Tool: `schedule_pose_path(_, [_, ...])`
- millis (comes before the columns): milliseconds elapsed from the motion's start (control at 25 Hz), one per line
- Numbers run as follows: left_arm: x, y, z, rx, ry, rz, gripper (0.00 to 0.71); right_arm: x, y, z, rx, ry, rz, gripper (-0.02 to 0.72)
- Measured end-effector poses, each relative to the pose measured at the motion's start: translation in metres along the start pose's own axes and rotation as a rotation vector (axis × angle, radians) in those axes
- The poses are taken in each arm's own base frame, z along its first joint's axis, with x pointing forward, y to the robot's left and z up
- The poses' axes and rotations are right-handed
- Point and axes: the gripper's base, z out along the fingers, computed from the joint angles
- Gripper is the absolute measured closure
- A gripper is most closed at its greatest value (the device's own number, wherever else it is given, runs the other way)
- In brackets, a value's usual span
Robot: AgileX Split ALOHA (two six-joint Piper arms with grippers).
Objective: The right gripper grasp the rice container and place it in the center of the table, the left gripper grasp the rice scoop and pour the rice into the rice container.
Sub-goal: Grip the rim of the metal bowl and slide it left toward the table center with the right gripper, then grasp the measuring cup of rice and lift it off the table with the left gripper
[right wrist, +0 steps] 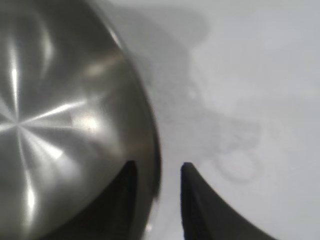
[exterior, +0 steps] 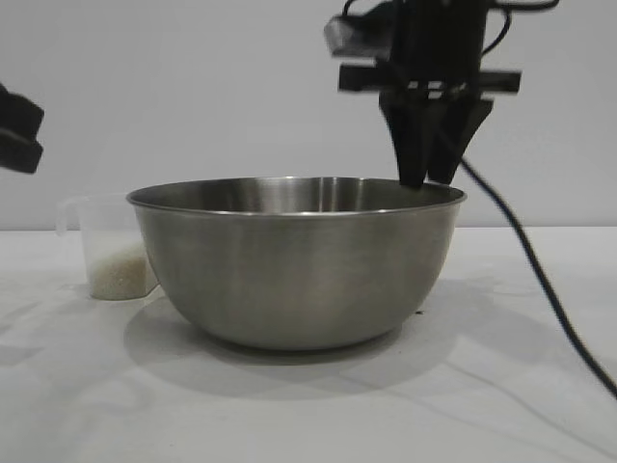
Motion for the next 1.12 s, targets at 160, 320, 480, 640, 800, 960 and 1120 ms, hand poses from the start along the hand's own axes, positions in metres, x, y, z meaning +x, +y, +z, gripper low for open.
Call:
schedule_pose_path(160, [0.006, -0.002, 0.013, 0.001, 0.003, 0.008, 0.473, 0.071, 0.016, -0.099, -0.039, -0.330, 0.008, 0.452])
schedule_pose_path(320, [0.006, -0.004, 0.023, 0.000, -0.006, 0.011, 0.627, 0.165, 0.014, -0.165, -0.022, -0.475, 0.072, 0.452])
schedule_pose_path(480, [0.008, -0.005, 0.027, -0.001, -0.005, 0.041, 0.652, 0.241, 0.012, -0.189, 0.003, -0.496, 0.140, 0.452])
schedule_pose_path(640, [0.006, -0.005, 0.027, -0.005, -0.025, 0.051, 0.518, 0.281, 0.015, -0.189, -0.021, -0.449, 0.167, 0.452])
schedule_pose_path(800, [0.007, -0.004, 0.027, -0.019, -0.029, 0.055, 0.492, 0.282, 0.021, -0.185, -0.070, -0.426, 0.103, 0.452])
schedule_pose_path(960, [0.006, -0.004, 0.028, -0.023, -0.039, 0.061, 0.506, 0.283, 0.021, -0.185, -0.065, -0.422, 0.094, 0.452])
schedule_pose_path(1120, [0.006, -0.005, 0.036, -0.026, -0.053, 0.064, 0.506, 0.284, 0.021, -0.175, -0.061, -0.387, 0.088, 0.452])
